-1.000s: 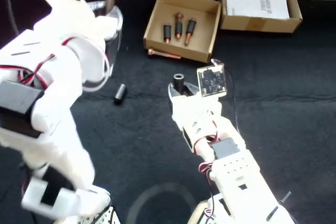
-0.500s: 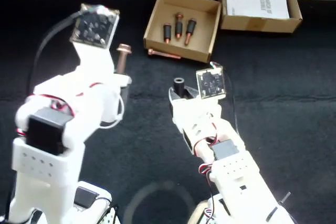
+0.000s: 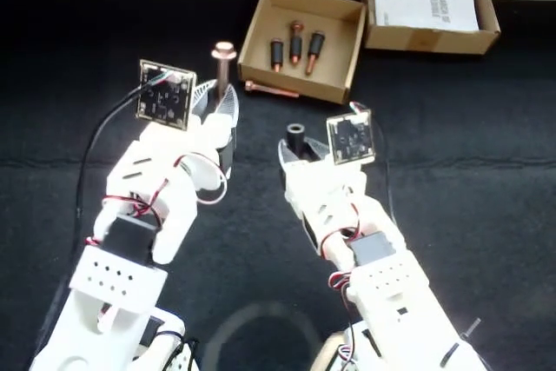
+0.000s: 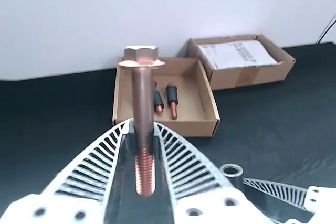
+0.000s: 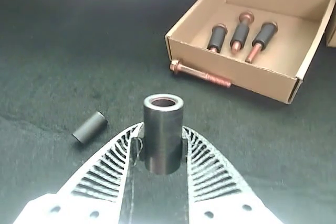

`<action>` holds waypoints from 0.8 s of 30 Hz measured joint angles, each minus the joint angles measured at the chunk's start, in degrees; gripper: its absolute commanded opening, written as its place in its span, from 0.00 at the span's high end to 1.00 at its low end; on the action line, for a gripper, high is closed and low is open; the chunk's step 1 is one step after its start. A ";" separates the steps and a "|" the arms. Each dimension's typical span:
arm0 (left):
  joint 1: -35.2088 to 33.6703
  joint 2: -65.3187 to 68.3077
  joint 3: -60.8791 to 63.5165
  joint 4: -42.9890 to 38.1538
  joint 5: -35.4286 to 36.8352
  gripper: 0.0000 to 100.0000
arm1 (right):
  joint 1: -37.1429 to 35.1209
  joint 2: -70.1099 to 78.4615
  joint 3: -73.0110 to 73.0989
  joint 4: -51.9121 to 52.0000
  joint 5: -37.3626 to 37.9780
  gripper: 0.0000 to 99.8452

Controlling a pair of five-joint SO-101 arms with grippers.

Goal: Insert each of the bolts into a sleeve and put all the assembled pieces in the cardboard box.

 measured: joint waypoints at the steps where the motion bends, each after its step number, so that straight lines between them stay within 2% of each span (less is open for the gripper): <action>1: 0.00 0.00 1.49 -3.08 0.00 0.99 | 0.00 0.00 0.62 -1.67 0.00 0.99; 6: 1.93 0.00 8.35 -18.02 0.00 0.99 | 0.00 0.00 3.16 -8.53 0.00 0.99; 11: 5.45 0.00 13.19 -28.22 0.00 0.99 | 0.00 0.00 4.75 -12.13 0.00 0.99; 18: 13.10 0.00 14.15 -30.15 0.00 0.99 | 0.00 0.00 5.45 -12.48 0.00 0.99; 24: 14.77 6.33 14.15 -31.82 0.00 0.99 | 0.00 0.00 5.63 -12.48 0.00 0.99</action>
